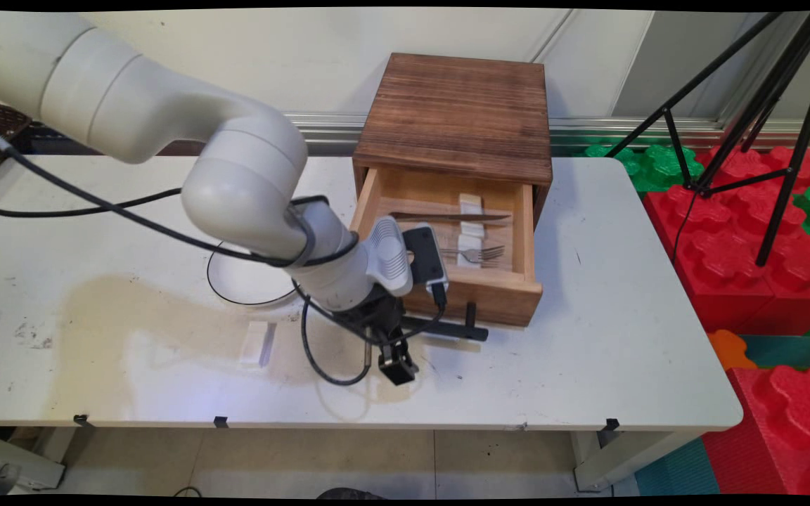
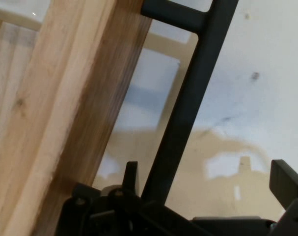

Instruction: Open the drawer

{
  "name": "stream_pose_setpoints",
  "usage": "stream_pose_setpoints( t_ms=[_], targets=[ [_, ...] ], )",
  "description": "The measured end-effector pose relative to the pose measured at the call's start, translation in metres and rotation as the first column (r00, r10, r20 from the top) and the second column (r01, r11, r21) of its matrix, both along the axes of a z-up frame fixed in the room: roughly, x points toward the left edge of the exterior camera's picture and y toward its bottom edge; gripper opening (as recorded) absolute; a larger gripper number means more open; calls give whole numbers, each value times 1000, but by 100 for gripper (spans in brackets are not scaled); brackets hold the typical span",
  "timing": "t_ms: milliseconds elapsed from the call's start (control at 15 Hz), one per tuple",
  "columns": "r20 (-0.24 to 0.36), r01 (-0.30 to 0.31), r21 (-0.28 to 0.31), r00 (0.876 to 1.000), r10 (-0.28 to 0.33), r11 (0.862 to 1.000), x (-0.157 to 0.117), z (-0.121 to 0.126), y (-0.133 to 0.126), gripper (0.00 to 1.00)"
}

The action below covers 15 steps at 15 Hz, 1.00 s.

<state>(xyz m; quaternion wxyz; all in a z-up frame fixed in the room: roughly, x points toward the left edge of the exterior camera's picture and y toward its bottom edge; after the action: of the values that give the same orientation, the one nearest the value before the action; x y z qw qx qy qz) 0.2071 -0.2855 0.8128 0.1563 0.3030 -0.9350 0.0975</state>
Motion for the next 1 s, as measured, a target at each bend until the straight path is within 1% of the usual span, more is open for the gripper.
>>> stream_pose_setpoints(
  t_ms=[533, 1000],
  targets=[
    [-6, 21, 33, 1000, -21, 999, -4, 2, 31, 100],
    [-10, 41, 52, 999, -41, 998, -6, 5, 52, 100]
  ],
)
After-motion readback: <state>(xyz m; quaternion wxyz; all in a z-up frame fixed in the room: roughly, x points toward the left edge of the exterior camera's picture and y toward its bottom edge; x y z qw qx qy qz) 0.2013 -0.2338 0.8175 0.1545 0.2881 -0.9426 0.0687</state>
